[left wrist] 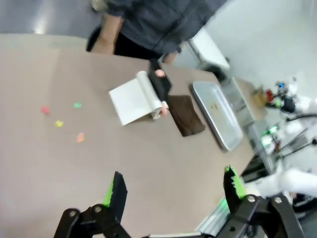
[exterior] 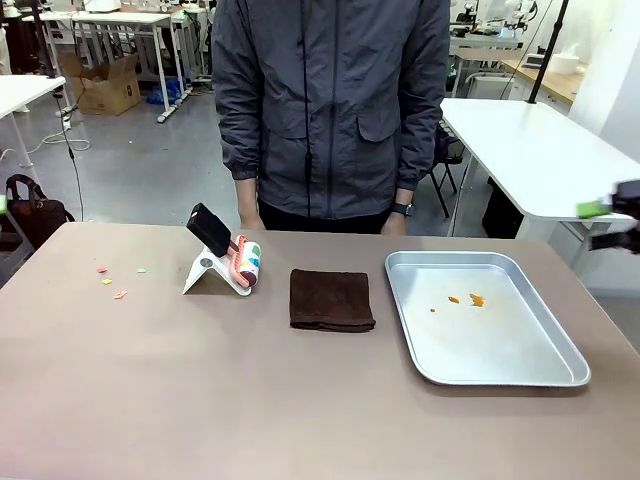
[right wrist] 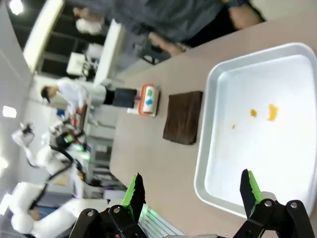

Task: Clean the surface of the table.
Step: Hold the Lint Roller with your left hand and the towel with your right hand.

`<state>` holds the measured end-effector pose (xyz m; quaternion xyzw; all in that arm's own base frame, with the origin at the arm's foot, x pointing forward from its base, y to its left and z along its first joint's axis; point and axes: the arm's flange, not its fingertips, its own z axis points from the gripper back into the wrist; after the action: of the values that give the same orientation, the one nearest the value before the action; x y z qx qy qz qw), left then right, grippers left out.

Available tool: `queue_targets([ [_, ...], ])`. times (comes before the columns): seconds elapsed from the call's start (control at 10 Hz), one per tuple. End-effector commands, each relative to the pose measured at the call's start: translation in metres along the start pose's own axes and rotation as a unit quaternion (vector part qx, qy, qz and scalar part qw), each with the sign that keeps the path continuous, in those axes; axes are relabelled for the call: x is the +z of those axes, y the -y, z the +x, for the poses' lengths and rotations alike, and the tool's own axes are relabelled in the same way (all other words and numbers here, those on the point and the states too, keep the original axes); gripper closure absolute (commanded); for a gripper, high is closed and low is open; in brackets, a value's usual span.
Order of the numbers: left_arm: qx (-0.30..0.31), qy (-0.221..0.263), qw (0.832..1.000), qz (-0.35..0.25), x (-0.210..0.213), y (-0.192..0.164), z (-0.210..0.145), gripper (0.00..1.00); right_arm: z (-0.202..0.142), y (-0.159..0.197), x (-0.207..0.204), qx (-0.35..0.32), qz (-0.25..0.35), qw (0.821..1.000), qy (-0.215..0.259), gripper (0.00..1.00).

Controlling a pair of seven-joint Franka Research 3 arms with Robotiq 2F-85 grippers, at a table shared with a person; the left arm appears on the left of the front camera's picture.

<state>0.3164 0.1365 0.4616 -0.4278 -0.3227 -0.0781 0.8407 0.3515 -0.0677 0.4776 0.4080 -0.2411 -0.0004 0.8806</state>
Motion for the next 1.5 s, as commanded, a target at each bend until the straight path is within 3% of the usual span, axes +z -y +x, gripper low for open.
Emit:
queue_targets([
  [0.0, -0.027, -0.061, 0.998, 0.017, -0.025, 0.027, 0.020, 0.00, 0.010, -0.052, -0.041, -0.005, -0.040, 0.999, -0.036, 0.00],
  [0.3, -0.043, -0.153, 0.986, 0.047, -0.084, 0.053, 0.050, 0.00, 0.003, -0.130, -0.121, -0.004, -0.120, 0.990, -0.073, 0.00],
  [0.6, -0.049, -0.190, 0.978, 0.069, -0.133, 0.067, 0.062, 0.00, -0.032, -0.170, -0.203, 0.001, -0.182, 0.974, -0.132, 0.00],
  [0.9, -0.055, -0.224, 0.971, 0.061, -0.161, 0.061, 0.064, 0.00, -0.071, -0.176, -0.259, 0.042, -0.237, 0.956, -0.166, 0.00],
  [1.2, -0.038, -0.237, 0.969, 0.055, -0.174, 0.065, 0.061, 0.00, -0.057, -0.170, -0.244, 0.035, -0.216, 0.959, -0.180, 0.00],
  [1.3, -0.057, -0.229, 0.971, 0.051, -0.176, 0.060, 0.055, 0.00, -0.083, -0.168, -0.263, 0.052, -0.229, 0.953, -0.189, 0.00],
  [1.4, -0.057, -0.229, 0.971, 0.051, -0.176, 0.060, 0.055, 0.00, -0.083, -0.168, -0.263, 0.052, -0.229, 0.953, -0.189, 0.00],
])
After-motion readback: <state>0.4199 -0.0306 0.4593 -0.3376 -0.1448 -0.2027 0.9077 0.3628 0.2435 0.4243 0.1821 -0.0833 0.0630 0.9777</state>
